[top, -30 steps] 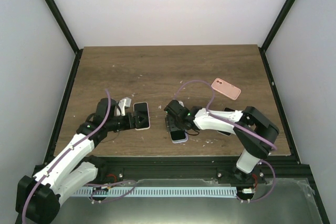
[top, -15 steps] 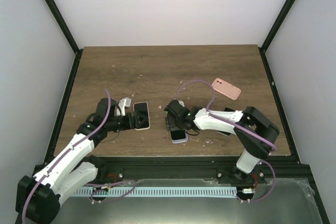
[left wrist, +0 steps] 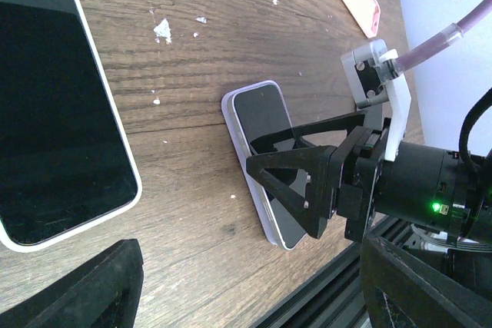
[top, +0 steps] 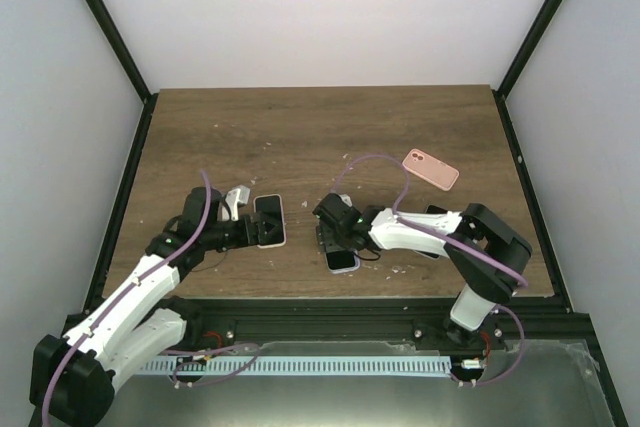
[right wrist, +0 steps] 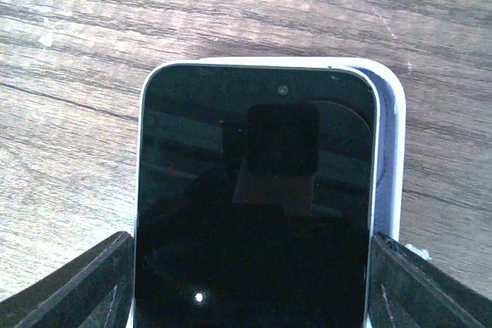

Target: Put the phone into the phone case

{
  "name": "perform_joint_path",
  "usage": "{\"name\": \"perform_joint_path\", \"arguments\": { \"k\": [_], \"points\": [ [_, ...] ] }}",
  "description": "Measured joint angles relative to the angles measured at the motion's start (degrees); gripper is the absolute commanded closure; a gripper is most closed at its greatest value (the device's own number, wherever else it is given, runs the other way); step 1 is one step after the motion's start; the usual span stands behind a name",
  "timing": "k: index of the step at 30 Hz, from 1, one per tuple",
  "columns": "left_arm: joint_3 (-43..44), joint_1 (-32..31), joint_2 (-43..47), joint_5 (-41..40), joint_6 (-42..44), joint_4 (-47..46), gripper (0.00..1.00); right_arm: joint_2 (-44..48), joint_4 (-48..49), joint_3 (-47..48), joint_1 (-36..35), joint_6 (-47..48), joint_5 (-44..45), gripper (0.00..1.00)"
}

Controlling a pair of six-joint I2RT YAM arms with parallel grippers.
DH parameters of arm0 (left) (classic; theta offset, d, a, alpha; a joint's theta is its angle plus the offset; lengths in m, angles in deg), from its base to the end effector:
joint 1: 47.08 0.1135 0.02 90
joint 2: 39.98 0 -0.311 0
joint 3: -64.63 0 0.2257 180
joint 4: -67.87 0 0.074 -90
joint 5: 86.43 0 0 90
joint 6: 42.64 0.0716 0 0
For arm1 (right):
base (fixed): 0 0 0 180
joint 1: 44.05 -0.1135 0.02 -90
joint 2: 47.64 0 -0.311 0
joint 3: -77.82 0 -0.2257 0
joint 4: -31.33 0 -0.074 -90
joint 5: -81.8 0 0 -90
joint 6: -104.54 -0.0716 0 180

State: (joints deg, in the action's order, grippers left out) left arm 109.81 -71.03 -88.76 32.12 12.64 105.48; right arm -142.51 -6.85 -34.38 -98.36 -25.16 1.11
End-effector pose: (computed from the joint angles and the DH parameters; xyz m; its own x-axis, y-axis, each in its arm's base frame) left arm 0.1171 -0.0894 0.2431 -0.8851 -0.1543 -0.4390 0.2202 0.6922 -0.6873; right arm 0.1891 0.2433 0.1893 -0.8944 -0.1646 -0.4160 -0.2478 0.9564 0.1544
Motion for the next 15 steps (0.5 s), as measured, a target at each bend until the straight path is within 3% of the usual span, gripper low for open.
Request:
{"name": "perform_joint_path", "arguments": {
  "k": [15],
  "points": [
    [0.0, 0.0, 0.0, 0.0, 0.0, 0.0, 0.21, 0.1, 0.0, -0.1, -0.2, 0.3, 1.7, 0.34]
  ]
}}
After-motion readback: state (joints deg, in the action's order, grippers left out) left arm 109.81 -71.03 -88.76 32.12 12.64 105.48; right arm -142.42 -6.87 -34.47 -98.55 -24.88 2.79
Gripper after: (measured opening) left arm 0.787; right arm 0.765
